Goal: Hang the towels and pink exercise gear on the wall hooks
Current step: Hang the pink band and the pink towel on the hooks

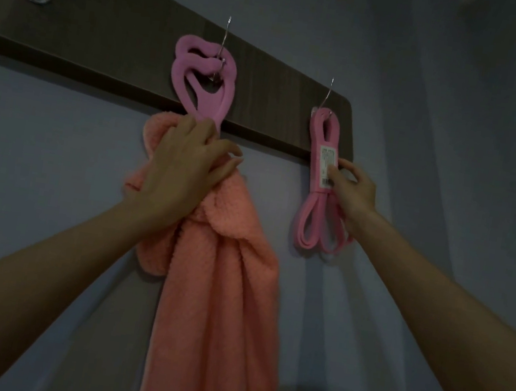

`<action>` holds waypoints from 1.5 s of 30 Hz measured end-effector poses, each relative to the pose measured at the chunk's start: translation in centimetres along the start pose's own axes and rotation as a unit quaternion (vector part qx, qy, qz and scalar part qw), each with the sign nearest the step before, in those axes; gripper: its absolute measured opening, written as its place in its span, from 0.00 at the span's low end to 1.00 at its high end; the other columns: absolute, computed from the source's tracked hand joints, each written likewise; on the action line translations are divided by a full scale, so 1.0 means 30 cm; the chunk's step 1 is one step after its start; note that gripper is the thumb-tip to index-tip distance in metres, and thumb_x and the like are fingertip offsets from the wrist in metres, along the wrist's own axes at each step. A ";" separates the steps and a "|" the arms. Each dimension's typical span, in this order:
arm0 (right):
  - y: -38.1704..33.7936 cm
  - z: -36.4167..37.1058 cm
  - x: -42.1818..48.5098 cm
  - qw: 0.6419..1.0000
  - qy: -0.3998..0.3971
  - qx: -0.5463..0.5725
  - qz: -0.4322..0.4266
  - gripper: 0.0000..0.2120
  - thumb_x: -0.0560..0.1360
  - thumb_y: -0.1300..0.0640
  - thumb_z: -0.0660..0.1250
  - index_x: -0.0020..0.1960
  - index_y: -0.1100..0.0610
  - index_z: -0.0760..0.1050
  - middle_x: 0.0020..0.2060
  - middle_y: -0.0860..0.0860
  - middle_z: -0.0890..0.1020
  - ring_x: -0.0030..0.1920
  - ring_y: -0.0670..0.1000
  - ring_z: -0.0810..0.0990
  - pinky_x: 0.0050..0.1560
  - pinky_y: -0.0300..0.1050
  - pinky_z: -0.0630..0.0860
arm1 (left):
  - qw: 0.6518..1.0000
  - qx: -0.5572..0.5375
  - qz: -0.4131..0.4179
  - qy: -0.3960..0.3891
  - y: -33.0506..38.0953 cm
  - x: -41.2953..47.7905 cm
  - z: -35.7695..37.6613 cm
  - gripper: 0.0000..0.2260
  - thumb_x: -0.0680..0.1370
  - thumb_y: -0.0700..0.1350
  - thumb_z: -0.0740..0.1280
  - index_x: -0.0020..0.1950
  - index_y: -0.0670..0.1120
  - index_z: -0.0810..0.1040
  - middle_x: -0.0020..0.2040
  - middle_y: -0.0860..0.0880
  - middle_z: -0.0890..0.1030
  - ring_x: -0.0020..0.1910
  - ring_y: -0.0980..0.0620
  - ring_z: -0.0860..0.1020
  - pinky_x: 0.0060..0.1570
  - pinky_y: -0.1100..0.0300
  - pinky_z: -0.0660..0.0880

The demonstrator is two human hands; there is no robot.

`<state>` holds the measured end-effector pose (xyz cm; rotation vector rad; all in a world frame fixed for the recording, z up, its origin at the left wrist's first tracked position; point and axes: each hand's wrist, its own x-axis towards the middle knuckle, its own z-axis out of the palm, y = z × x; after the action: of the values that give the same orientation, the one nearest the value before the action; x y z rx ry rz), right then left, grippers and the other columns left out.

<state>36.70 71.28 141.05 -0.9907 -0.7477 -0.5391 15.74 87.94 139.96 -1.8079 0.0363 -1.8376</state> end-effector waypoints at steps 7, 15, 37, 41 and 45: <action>-0.052 -0.024 -0.184 0.980 0.075 -0.123 -0.140 0.08 0.70 0.56 0.72 0.48 0.51 0.76 0.40 0.44 0.79 0.37 0.42 0.77 0.40 0.37 0.75 | 0.998 -0.061 0.004 -0.001 0.026 0.008 -0.072 0.17 0.79 0.55 0.57 0.54 0.47 0.81 0.43 0.45 0.73 0.45 0.46 0.69 0.44 0.54 0.63; -0.208 0.108 -0.506 0.968 -0.197 -0.061 -0.140 0.08 0.75 0.53 0.68 0.51 0.54 0.79 0.45 0.45 0.82 0.43 0.41 0.78 0.46 0.33 0.73 | 0.995 -0.099 0.005 0.016 0.028 -0.013 -0.245 0.15 0.79 0.53 0.57 0.54 0.48 0.80 0.44 0.46 0.73 0.45 0.48 0.68 0.44 0.56 0.63; -0.569 0.467 -1.088 0.939 -0.301 -0.071 -0.153 0.01 0.79 0.59 0.57 0.49 0.54 0.66 0.28 0.47 0.70 0.23 0.40 0.65 0.26 0.32 0.60 | 0.890 -0.197 -0.193 -0.364 -0.421 -0.409 -1.047 0.15 0.72 0.61 0.67 0.42 0.49 0.75 0.38 0.54 0.76 0.38 0.57 0.74 0.39 0.61 0.71; -0.554 0.478 -1.125 0.932 -0.315 -0.090 -0.155 0.02 0.78 0.59 0.60 0.48 0.54 0.68 0.29 0.45 0.71 0.25 0.37 0.68 0.31 0.32 0.62 | 0.872 -0.201 -0.260 -0.363 -0.470 -0.483 -1.163 0.09 0.74 0.51 0.69 0.42 0.49 0.72 0.35 0.54 0.76 0.31 0.62 0.74 0.31 0.73 0.68; -0.552 0.454 -1.174 0.917 -0.365 -0.090 -0.132 0.03 0.75 0.53 0.66 0.45 0.49 0.72 0.35 0.44 0.76 0.36 0.39 0.73 0.41 0.40 0.70 | 0.897 -0.154 -0.270 -0.316 -0.493 -0.534 -1.267 0.11 0.73 0.55 0.66 0.46 0.48 0.73 0.42 0.49 0.77 0.40 0.54 0.74 0.41 0.63 0.67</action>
<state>-1.63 78.38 127.61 -1.2881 -1.5377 -0.4694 -25.96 93.29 127.61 -2.7847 -0.4880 -1.5229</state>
